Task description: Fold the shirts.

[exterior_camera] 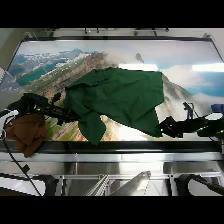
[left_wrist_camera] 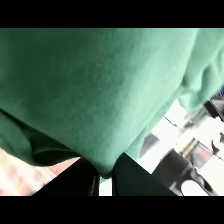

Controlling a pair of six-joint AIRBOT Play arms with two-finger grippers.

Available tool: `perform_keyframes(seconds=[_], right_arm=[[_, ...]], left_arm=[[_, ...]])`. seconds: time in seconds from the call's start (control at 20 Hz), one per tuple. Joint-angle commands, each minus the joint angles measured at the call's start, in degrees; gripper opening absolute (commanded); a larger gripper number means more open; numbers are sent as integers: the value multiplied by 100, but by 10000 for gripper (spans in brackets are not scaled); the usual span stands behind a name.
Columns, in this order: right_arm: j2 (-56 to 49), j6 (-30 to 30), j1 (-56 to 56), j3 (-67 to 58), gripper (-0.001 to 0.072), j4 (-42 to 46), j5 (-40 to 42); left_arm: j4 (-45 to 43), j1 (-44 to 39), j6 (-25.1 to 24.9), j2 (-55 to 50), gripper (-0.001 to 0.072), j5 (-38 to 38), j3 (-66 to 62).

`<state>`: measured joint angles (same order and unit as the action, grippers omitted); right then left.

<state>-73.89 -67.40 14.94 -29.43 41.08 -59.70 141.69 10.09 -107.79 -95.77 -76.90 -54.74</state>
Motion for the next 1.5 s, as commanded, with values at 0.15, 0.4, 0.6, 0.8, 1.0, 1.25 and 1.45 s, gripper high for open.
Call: perform_keyframes(seconds=[0.15,0.4,0.6,0.8,1.0,1.25,1.45], right_arm=[[-726,595,-953,59,360,-1029,544],[-306,2098,-887,-90,21,-2754,-745],[1733,3161,61,-999,21,-5182,-3104],[4548,3438,1840,-2621,21,-5805,-1921],[6107,3421,3112,-3447,20,-5104,140],[5490,2951,3174,-3738,20,-4791,85],[4030,2173,2719,-3237,20,-4269,-905]], left_arm=[[28,503,-26,2,66,-719,-4],[920,785,-813,179,23,-1593,-4],[3005,1095,-1956,1934,24,-2861,-297],[3008,1532,-2203,4739,25,-2736,-1906],[2551,2583,-2184,6129,24,-1943,-4258],[2461,1971,-1397,4638,24,-1851,-6067],[1829,264,-782,2614,24,-2367,-5200]])
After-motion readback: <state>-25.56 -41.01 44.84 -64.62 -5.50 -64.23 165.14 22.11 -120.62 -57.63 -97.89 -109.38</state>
